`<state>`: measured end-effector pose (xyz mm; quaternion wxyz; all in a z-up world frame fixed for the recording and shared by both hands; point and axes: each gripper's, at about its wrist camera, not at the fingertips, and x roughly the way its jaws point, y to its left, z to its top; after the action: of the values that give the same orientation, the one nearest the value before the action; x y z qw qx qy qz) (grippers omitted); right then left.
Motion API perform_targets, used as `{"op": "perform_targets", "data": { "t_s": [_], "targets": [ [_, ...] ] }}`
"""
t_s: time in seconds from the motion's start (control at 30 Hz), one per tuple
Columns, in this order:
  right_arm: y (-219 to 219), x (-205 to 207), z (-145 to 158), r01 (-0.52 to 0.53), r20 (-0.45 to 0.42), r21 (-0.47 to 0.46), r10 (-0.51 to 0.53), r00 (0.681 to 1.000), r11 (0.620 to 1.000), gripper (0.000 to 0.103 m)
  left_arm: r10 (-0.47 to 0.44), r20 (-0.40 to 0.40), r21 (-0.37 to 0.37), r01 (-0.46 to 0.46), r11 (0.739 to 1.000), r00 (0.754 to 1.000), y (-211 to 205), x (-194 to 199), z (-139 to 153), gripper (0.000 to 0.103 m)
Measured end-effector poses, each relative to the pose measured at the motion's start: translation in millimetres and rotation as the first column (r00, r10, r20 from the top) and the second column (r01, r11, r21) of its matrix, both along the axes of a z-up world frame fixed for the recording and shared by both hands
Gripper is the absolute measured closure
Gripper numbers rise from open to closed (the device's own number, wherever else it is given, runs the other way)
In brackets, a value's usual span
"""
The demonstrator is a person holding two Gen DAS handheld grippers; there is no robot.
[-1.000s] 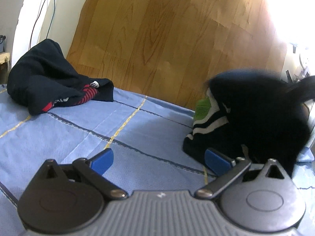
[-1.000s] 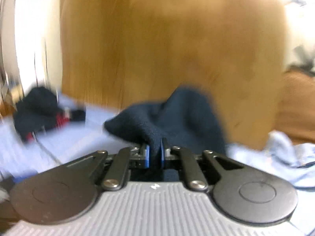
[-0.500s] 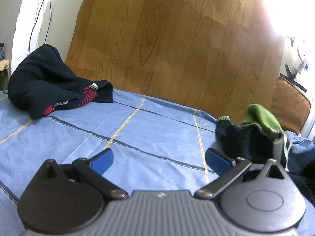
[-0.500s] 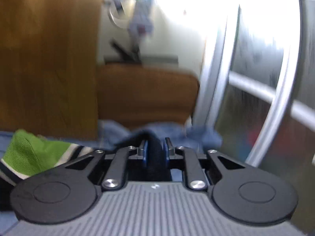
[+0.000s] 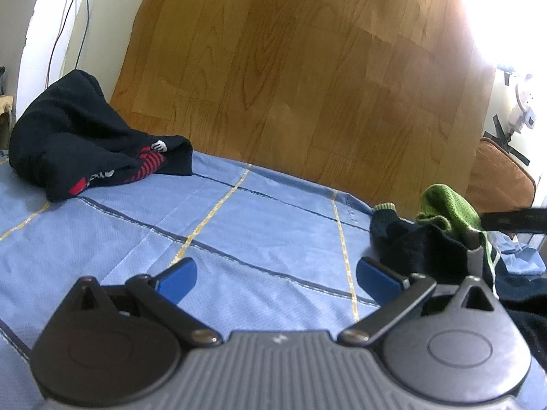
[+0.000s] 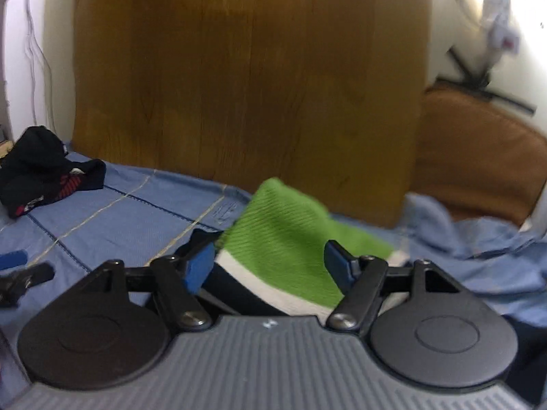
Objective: Fold small clothes
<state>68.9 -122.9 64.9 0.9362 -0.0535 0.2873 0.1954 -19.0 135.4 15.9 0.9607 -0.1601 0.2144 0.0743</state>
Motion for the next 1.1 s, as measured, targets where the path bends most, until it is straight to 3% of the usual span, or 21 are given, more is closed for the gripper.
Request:
{"op": "perform_targets", "data": {
  "t_s": [0.07, 0.1, 0.17, 0.27, 0.37, 0.43, 0.53, 0.6, 0.73, 0.9, 1.03, 1.1],
  "targets": [
    [3, 28, -15, 0.021, -0.109, 0.041, -0.017, 0.994, 0.999, 0.065, -0.004, 0.002, 0.001, 0.004, 1.0, 1.0, 0, 0, 0, 0.0],
    [3, 36, -18, 0.032, -0.154, 0.055, -0.023, 0.988, 0.998, 0.095, -0.006, 0.004, 0.0, 0.006, 1.0, 1.0, 0, 0, 0, 0.0],
    [-10, 35, -9, 0.051, -0.152, 0.143, -0.029, 0.988, 0.988, 0.097, -0.011, 0.006, -0.002, 0.011, 1.0, 1.0, 0, 0, 0, 0.0],
    [-28, -2, 24, 0.004, -0.076, 0.289, 0.019, 0.997, 0.957, 0.098, -0.035, 0.026, 0.01, 0.035, 0.999, 0.999, -2, -2, 1, 0.0],
    [-44, -39, 62, -0.059, 0.023, 0.329, 0.055, 0.998, 0.943, 0.098, -0.089, 0.101, 0.125, 0.076, 0.989, 0.991, -27, -13, 7, 0.0],
    [-52, -56, 82, -0.08, 0.049, 0.338, 0.067, 0.997, 0.938, 0.098, -0.175, 0.161, 0.232, 0.135, 0.963, 0.971, -53, -25, 12, 0.0],
    [-59, -72, 94, -0.116, 0.056, 0.352, 0.103, 0.993, 0.929, 0.098, -0.315, 0.188, 0.361, 0.232, 0.903, 0.93, -93, -36, 24, 0.0],
    [-61, -83, 93, -0.138, 0.056, 0.358, 0.126, 0.99, 0.923, 0.098, -0.391, 0.206, 0.401, 0.288, 0.87, 0.897, -114, -44, 34, 0.0],
    [-63, -103, 88, -0.167, 0.002, 0.395, 0.181, 0.983, 0.904, 0.098, -0.51, 0.223, 0.396, 0.401, 0.826, 0.831, -141, -54, 49, 0.0],
    [-66, -135, 75, -0.192, -0.004, 0.367, 0.208, 0.978, 0.91, 0.098, -0.605, 0.187, 0.324, 0.533, 0.782, 0.774, -159, -52, 48, 0.0],
    [-103, -156, 62, -0.085, 0.007, 0.355, 0.088, 0.996, 0.931, 0.098, -0.642, 0.168, 0.307, 0.579, 0.755, 0.749, -148, -60, 38, 0.0],
    [-135, -165, 54, 0.027, -0.002, 0.364, -0.028, 1.0, 0.931, 0.098, -0.626, 0.15, 0.33, 0.558, 0.762, 0.766, -136, -60, 35, 0.0]
  ]
}}
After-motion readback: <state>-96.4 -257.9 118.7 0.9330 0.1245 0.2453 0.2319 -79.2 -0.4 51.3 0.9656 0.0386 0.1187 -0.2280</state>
